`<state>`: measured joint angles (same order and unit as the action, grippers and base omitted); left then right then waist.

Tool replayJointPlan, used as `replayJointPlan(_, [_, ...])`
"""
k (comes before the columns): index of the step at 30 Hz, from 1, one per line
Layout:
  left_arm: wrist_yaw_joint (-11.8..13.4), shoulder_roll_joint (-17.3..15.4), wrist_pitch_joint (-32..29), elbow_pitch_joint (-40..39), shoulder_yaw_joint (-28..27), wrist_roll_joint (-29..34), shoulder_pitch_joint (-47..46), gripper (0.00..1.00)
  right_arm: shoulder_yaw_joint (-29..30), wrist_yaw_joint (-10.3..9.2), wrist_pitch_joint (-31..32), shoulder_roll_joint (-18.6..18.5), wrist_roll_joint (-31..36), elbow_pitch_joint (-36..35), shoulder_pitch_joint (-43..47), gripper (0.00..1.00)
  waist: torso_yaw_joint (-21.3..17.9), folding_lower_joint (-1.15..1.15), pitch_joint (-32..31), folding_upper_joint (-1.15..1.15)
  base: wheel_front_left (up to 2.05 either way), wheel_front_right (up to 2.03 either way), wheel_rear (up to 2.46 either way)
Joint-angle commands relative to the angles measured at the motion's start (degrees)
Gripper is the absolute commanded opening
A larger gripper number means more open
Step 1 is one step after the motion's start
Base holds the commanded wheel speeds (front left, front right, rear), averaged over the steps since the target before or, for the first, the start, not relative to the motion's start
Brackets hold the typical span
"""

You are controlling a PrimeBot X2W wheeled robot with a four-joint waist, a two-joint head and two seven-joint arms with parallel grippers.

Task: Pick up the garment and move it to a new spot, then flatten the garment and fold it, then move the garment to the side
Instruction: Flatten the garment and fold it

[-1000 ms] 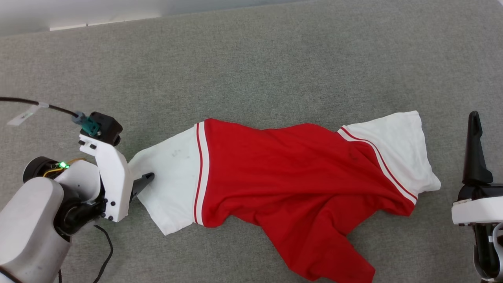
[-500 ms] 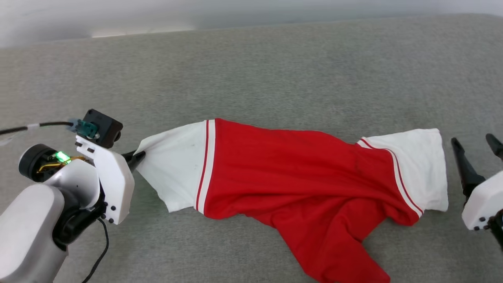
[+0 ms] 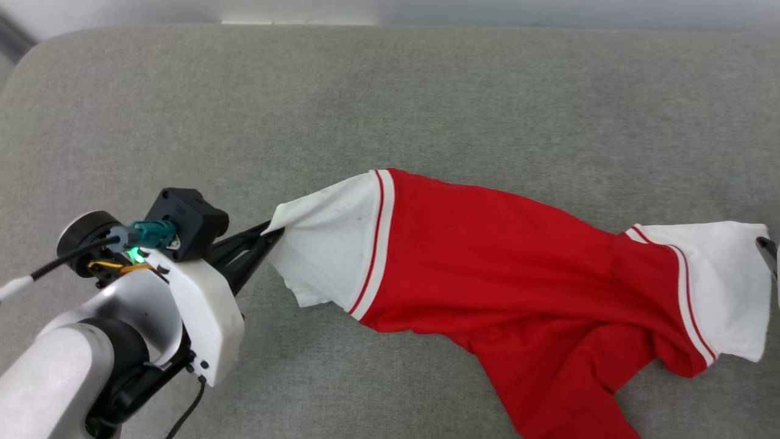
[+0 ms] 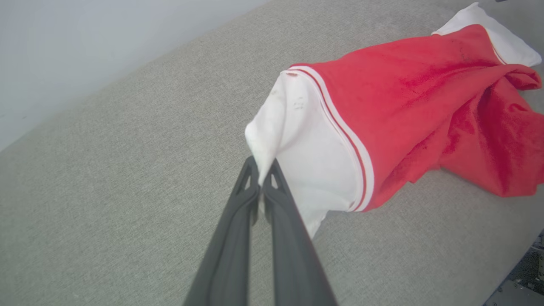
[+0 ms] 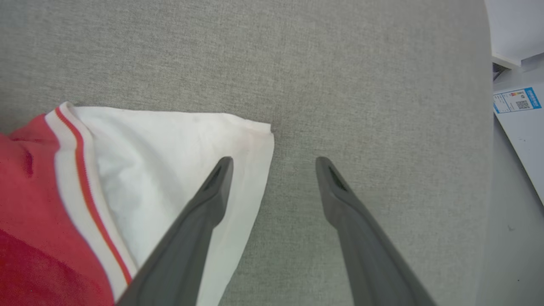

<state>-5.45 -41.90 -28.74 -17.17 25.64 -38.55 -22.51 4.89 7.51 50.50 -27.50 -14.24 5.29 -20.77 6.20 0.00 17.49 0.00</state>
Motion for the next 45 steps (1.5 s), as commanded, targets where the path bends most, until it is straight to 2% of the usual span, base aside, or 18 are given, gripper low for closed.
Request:
replayJointPlan(1, [0.4, 0.3, 0.4, -1.9, 0.3, 0.4, 0.8, 0.00, 0.1, -0.04, 0.5, -0.5, 0.7, 2.8, -1.5, 1.00, 1.8, 0.00, 1.5, 0.00, 0.00, 0.00, 0.00])
replayJointPlan(6, [0.5, 1.0, 0.5, -4.8, 1.3, 1.1, 0.6, 0.00, -0.3, -0.04, -0.7, -0.3, 1.3, 8.7, -2.8, 1.00, 3.9, 0.00, 2.7, 0.00, 0.00, 0.00, 0.00])
replayJointPlan(14, [0.1, 1.9, 1.0, -5.4, 2.5, 1.3, -0.1, 0.00, -6.4, 0.07, -2.8, 0.1, -0.1, 15.1, -1.4, 1.00, 5.2, 0.00, 3.1, 0.00, 0.00, 0.00, 0.00])
replayJointPlan(15, [0.1, 2.1, 1.3, -4.8, 2.7, 1.3, 0.0, 0.00, -8.3, 0.24, -2.9, -0.3, -0.6, 16.5, -0.6, 0.25, 5.3, 0.00, 2.8, 0.00, 0.00, 0.00, 0.00])
replayJointPlan(16, [0.1, 2.1, 1.3, -4.8, 2.7, 1.3, 0.0, 0.00, -8.3, 0.24, -2.9, -0.3, -0.6, 16.5, -0.6, 0.25, 5.3, 0.00, 2.8, 0.00, 0.00, 0.00, 0.00])
replayJointPlan(17, [0.3, 2.2, 1.7, -4.1, 2.6, 1.0, 0.3, 0.00, -9.2, 0.25, -4.3, -1.1, -0.9, 17.4, -0.8, 0.00, 5.2, 0.00, 2.3, 0.00, 0.00, 0.00, 0.00])
replayJointPlan(24, [1.6, 1.2, 4.5, -1.2, 0.7, 2.2, 1.5, 0.00, -8.1, -0.03, -11.6, -2.6, -3.2, 15.9, -5.5, 0.00, 3.2, 0.00, -1.7, 0.00, 0.00, 0.00, 0.00])
replayJointPlan(29, [2.6, 0.3, 6.1, -0.6, -1.3, 1.7, 2.5, 0.00, -7.6, -0.04, -14.5, -3.9, -5.7, 13.7, -7.0, 0.00, 1.5, 0.00, -4.6, 0.00, 0.00, 0.00, 0.00])
replayJointPlan(39, [6.2, -3.1, 10.9, -2.2, -9.1, 1.2, 4.0, 0.00, -4.5, -0.04, -18.2, -6.1, -9.8, 1.1, -10.4, 0.00, -2.7, 0.00, -10.3, 0.00, 0.00, 0.00, 0.00])
replayJointPlan(45, [8.7, -4.7, 14.0, -4.1, -14.7, 1.1, 4.2, 0.00, -3.3, -0.04, -20.1, -5.1, -10.9, -6.4, -12.7, 0.00, -5.0, 0.00, -12.6, 0.00, 0.00, 0.00, 0.00])
